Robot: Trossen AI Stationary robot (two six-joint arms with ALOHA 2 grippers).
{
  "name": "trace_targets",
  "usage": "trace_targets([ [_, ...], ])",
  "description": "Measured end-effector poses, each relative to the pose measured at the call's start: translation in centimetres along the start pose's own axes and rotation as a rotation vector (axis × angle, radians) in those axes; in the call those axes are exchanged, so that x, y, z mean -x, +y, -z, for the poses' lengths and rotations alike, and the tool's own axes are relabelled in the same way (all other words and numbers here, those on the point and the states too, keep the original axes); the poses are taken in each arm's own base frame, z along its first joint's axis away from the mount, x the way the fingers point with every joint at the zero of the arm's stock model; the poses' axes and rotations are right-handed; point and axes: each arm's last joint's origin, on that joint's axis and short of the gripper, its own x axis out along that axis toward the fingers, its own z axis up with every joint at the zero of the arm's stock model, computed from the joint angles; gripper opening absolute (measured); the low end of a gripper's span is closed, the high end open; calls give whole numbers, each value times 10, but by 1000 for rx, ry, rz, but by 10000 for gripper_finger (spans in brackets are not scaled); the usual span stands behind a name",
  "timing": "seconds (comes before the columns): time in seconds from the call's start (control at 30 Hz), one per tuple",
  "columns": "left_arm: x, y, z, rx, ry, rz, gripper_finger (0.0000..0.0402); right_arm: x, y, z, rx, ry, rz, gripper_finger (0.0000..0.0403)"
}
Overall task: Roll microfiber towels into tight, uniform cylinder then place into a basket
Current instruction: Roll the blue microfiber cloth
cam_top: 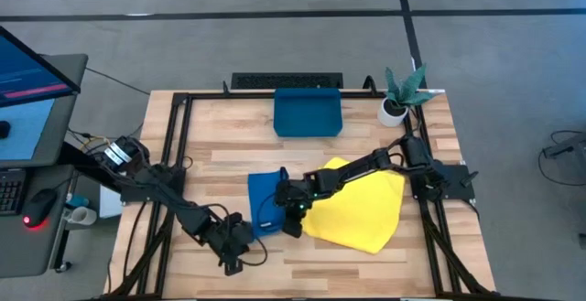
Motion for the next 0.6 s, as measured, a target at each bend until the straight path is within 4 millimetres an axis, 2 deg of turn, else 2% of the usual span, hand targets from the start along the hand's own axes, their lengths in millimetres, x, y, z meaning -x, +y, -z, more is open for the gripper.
trace_targets([
  [0.17,12,-10,1,-131,-152,-52,0,2,-3,-3,-38,-9,1,16],
  [0.3,14,-13,-3,-246,-236,-82,0,3,-4,-4,-75,-15,1,15],
  [0.6,-12,3,-5,-346,-185,-182,0,4,-4,-4,-86,-16,8,14],
])
